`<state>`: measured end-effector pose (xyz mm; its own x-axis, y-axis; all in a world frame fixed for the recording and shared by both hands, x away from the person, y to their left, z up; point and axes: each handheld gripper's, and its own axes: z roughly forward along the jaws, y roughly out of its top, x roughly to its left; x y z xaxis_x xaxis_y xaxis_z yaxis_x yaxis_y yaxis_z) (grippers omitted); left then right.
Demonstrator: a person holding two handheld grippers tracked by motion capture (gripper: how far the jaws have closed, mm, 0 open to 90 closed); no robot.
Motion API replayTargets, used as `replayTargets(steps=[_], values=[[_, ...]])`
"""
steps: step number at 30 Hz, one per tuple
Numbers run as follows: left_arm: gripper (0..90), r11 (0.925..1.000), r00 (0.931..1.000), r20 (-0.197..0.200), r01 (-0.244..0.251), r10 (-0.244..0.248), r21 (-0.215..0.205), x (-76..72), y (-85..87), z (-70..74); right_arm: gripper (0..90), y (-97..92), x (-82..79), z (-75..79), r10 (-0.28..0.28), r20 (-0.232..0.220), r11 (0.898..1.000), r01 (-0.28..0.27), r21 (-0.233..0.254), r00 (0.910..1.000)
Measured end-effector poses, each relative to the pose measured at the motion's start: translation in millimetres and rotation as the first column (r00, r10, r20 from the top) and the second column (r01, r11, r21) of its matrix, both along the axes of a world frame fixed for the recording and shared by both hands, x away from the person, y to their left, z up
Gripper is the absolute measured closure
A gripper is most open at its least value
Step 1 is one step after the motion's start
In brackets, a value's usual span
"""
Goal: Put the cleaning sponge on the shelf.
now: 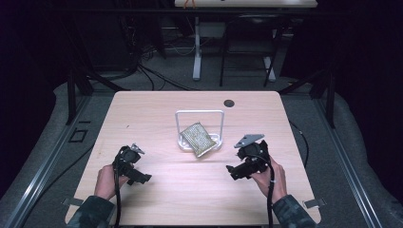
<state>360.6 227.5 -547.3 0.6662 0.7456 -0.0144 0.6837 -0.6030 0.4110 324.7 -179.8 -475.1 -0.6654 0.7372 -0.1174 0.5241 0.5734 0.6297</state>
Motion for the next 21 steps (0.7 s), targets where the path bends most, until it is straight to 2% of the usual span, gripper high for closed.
replayTargets(steps=[2,3,4,5,8,9,11,13,15,16,17,21], values=[[3.0,1.0,0.9999,0.01,0.0,0.0,-0.002,-0.4,-0.5,0.6,0.0,-5.1,-2.1,-1.6,-0.004,-0.002,1.0,0.004,-0.001,1.0],[3.0,1.0,0.9999,0.016,-0.001,0.001,-0.005,-0.8,-0.7,1.4,0.0,-13.8,-6.4,-7.0,-0.015,-0.018,1.0,0.015,-0.027,0.9997],[3.0,0.9999,0.9998,0.019,-0.002,0.002,-0.01,-1.0,-0.8,1.7,0.0,-13.8,-6.4,-7.0,-0.015,-0.018,1.0,0.015,-0.027,0.9997],[3.0,1.0,0.9999,0.014,-0.001,0.001,-0.005,-1.1,-1.3,1.2,0.0,-24.0,-11.8,-13.5,-0.033,-0.021,0.999,0.032,-0.041,0.9992],[3.0,1.0,0.9999,0.01,0.003,-0.003,0.001,-0.7,-2.4,0.1,0.0,-29.6,-15.1,-17.7,-0.05,-0.028,0.998,0.049,-0.043,0.9984],[3.0,1.0,0.9999,0.01,0.007,-0.007,0.005,-0.5,-3.4,0.0,0.0,-36.3,-19.2,-24.6,-0.073,-0.037,0.996,0.072,-0.043,0.9966],[3.0,0.9999,0.9999,0.011,0.009,-0.009,0.005,-0.5,-3.6,0.1,0.0,-38.3,-20.1,-27.1,-0.079,-0.04,0.996,0.077,-0.044,0.9961],[3.0,0.9999,0.9999,0.012,0.01,-0.01,0.003,-0.1,-3.2,0.5,0.0,-42.1,-20.7,-36.9,-0.094,-0.053,0.994,0.091,-0.057,0.9941],[3.0,1.0,0.9999,0.015,0.005,-0.005,-0.002,0.2,-2.6,0.8,0.0,-44.5,-17.4,-50.6,-0.094,-0.093,0.993,0.087,-0.078,0.9912],[3.0,1.0,0.9999,0.014,0.005,-0.005,-0.001,0.2,-2.4,0.9,0.0,-44.5,-17.4,-50.6,-0.094,-0.093,0.993,0.087,-0.078,0.9912],[3.0,1.0,0.9999,0.014,0.007,-0.007,-0.001,0.2,-2.3,1.1,0.0,-45.3,-15.9,-58.4,-0.102,-0.115,0.991,0.091,-0.096,0.9882],[3.0,1.0,0.9998,0.017,0.007,-0.007,-0.002,-0.1,-2.4,2.0,0.0,-46.9,-14.4,-64.3,-0.117,-0.129,0.987,0.101,-0.122,0.9847]])
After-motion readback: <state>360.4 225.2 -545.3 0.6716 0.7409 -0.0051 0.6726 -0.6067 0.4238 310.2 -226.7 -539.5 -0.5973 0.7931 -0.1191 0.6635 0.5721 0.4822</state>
